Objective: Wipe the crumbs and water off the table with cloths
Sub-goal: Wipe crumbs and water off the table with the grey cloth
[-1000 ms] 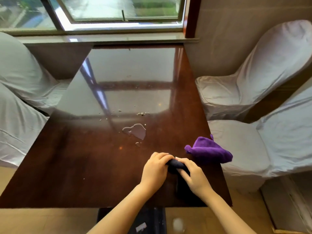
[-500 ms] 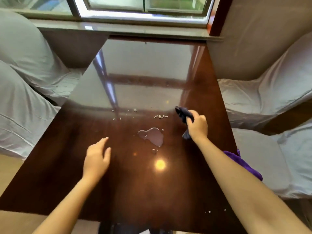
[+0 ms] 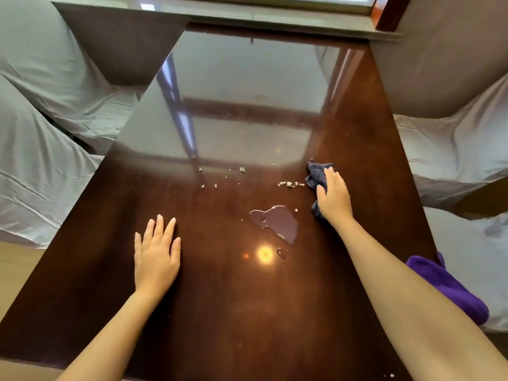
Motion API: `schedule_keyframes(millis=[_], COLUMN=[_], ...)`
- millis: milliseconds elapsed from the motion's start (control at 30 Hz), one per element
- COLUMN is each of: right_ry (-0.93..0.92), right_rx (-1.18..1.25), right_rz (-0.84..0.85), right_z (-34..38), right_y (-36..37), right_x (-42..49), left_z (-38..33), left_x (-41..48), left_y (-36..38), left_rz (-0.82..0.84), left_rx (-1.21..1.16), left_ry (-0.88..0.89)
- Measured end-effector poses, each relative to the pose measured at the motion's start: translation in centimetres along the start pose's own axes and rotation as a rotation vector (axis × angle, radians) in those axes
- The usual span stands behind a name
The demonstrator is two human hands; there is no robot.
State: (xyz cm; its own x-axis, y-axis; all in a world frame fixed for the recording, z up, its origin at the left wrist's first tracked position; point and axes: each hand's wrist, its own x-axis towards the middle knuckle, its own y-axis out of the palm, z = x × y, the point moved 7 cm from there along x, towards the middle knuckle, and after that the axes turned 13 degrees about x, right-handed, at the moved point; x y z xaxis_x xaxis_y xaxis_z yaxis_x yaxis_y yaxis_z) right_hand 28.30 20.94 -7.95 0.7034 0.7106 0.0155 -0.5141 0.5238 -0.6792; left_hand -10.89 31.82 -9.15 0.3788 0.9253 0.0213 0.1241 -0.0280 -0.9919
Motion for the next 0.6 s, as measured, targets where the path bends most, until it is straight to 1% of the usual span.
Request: schedule_keyframes(millis=[67, 133, 233, 333, 467, 533, 600], right_ry=[-0.088, -0.202, -0.377, -0.488, -0.578, -0.628, -0.619], right_rx=[0.025, 0.058, 0.065, 0.070, 0.082, 0.093, 0.156], right_rz=[0.058, 0.151, 0.329, 0.464, 0.562, 0.577, 0.558], right_z=[2.0, 4.2, 7.0, 8.4, 9.2, 9.3, 9.1], right_y=[1.6, 3.5, 6.2, 7.3, 8.0, 8.3, 8.2], right_x=[-0.2, -1.2, -4.0, -6.8, -10.7, -12.8, -14.1], left_z=[0.0, 0.0, 0.0, 0.1, 0.1, 0.1, 0.1], left_x=[0.1, 0.0, 0.0, 0.1, 0.0, 0.0, 0.0], left_y=[0.5, 0.8, 1.0, 1.0, 1.0, 1.0, 1.1], left_rz=[0.010, 0.018, 0.027, 0.038, 0.046, 0.046, 0.044], left_rx=[0.083, 0.124, 0.138, 0.136, 0.153, 0.152, 0.154], left_ry=[0.005, 0.004, 0.006, 0.008, 0.010, 0.006, 0.004])
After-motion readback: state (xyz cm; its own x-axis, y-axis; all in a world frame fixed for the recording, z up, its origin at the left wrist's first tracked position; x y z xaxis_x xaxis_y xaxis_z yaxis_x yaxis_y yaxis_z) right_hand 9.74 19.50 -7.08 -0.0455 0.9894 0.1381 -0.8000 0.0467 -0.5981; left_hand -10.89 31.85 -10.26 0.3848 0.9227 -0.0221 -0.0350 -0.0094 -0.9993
